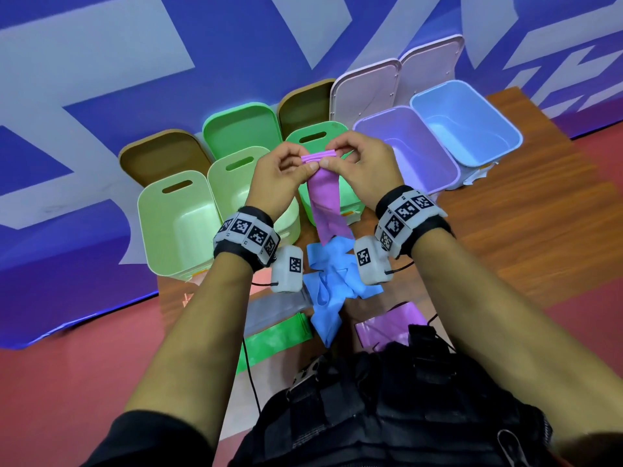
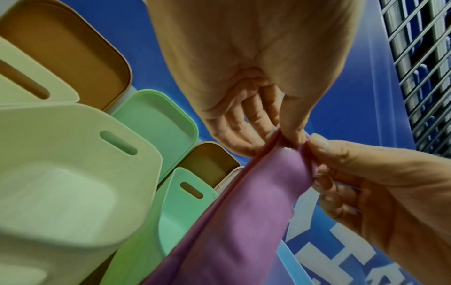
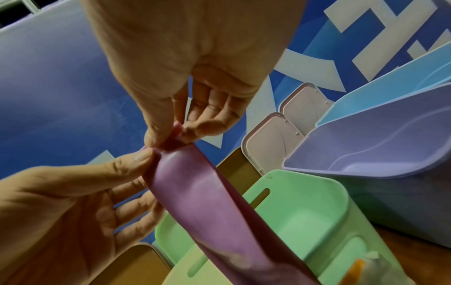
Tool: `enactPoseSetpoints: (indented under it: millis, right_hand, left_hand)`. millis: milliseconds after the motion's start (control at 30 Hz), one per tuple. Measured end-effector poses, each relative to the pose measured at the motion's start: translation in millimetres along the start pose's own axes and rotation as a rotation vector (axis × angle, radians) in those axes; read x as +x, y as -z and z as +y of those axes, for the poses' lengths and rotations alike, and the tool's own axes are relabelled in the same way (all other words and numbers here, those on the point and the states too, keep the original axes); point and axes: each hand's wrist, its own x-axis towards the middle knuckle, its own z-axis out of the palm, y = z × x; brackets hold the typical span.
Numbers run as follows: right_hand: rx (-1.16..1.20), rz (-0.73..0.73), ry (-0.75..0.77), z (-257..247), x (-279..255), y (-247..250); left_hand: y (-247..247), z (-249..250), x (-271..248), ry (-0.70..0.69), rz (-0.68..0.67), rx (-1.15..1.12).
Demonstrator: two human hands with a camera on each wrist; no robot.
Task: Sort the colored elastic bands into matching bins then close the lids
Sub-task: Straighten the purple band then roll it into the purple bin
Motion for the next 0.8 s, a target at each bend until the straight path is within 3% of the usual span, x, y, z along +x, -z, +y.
enactPoseSetpoints:
  millis: [533, 800]
  right_hand:
    - [-0.231, -0.440, -0.290, 113, -91, -8]
    - [-0.213, -0.678, -0.381, 157, -144, -39]
  left_hand:
    - [-56, -108, -71, 0.368, -0.037, 0.017]
    - [-63, -133, -115, 0.421, 0.046, -0.046]
